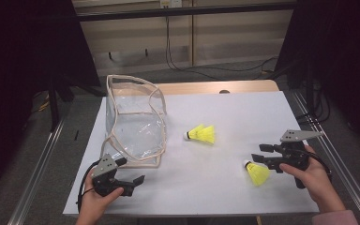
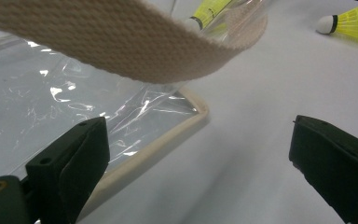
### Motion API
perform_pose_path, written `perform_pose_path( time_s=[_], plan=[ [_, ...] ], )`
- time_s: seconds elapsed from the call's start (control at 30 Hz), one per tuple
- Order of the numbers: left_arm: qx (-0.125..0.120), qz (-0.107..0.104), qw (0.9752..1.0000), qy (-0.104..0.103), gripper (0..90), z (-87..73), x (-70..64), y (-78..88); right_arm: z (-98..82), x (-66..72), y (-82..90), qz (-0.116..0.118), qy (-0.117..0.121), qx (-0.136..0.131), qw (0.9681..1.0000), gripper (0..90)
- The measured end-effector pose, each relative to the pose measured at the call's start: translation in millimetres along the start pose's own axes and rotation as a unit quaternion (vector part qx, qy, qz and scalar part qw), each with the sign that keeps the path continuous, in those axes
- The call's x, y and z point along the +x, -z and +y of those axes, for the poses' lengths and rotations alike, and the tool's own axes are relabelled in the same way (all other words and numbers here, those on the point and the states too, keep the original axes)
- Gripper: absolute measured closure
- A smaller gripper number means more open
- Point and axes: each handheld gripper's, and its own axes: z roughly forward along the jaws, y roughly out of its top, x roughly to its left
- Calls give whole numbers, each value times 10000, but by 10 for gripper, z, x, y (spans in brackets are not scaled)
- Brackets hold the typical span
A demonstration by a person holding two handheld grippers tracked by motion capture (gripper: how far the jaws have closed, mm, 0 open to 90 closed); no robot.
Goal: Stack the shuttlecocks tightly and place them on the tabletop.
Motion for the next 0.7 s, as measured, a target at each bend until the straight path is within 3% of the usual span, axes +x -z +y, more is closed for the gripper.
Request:
perform_pose_path(
  time_s=[0.37, 0.57, 0.7],
  plan=[
    [-27, 2, 10000, 23, 50, 0, -4, -4, -28, 27, 79, 232, 142, 42, 9996, 776],
    [-66, -2, 9999, 87, 50, -1, -7, -3, -50, 45, 108, 338, 241, 52, 9991, 871],
    [26, 27, 10000, -11, 50, -1, 5, 3, -71, 43, 138, 410, 260, 72, 9988, 900]
  ],
)
